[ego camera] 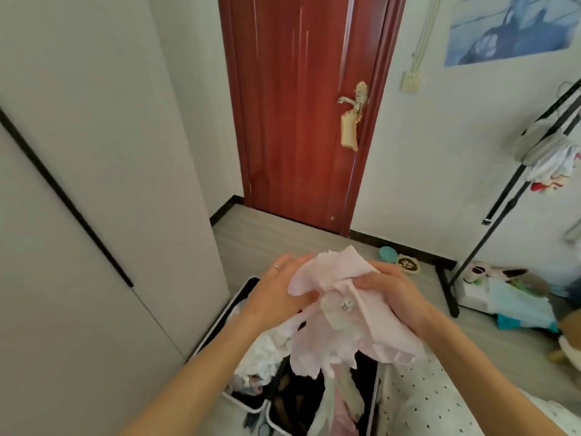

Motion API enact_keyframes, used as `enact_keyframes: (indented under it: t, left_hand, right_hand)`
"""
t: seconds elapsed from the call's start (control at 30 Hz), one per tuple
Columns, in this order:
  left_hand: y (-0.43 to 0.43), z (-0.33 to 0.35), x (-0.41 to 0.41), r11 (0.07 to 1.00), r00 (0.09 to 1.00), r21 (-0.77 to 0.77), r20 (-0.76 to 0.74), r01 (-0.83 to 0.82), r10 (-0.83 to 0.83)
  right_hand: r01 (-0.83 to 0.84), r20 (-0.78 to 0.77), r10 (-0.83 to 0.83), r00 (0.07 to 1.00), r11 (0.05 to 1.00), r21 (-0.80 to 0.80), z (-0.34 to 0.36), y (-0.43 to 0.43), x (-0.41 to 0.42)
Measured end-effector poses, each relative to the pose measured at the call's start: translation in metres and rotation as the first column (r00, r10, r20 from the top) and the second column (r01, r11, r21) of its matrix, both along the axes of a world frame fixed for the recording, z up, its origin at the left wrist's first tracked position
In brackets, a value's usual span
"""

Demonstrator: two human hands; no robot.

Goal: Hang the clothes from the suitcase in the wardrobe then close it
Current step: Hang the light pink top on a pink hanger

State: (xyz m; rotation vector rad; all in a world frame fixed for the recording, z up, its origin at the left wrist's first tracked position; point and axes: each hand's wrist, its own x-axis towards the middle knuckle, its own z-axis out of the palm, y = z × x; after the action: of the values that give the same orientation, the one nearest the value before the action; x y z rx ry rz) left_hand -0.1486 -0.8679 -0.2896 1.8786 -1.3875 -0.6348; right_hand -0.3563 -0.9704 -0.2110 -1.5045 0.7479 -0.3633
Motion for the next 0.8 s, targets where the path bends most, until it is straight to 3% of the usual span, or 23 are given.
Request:
enact_keyframes:
  t: [0.23, 0.37, 0.47, 0.63, 0.8]
  left_hand:
    - [0.126, 0.010, -0.030, 0.985, 0.990, 0.126, 0.092, -0.118, 0.107]
    - [0.210, 0.003, -0.028, 0.933, 0.960, 0.268, -0.071, -0.241, 0.269]
    - [0.275, -0.003, -0.027, 0.871, 0.886, 0.307, -0.144, -0.384, 0.441]
    - [0.388, 0.000, -0.025, 0.766, 0.816, 0.377, -0.043, -0.521, 0.576]
    - [0.493, 0.035, -0.028, 0.706, 0.745, 0.316, 0.005, -0.633, 0.667]
  right_hand:
    - [-0.345, -0.124, 0.345, 0.930, 0.938, 0.017, 0.017, 0.071, 0.006]
    - [-0.551, -0.224, 0.531, 0.817, 0.834, -0.032, 0.019, 0.117, 0.028]
    - [-0.681, -0.376, 0.602, 0.705, 0.723, -0.118, -0.002, 0.149, 0.048]
    - [-0.818, -0.576, 0.592, 0.564, 0.494, -0.294, -0.054, 0.210, 0.071]
    - [-0.885, -0.685, 0.562, 0.463, 0.257, -0.387, -0.069, 0.325, 0.095]
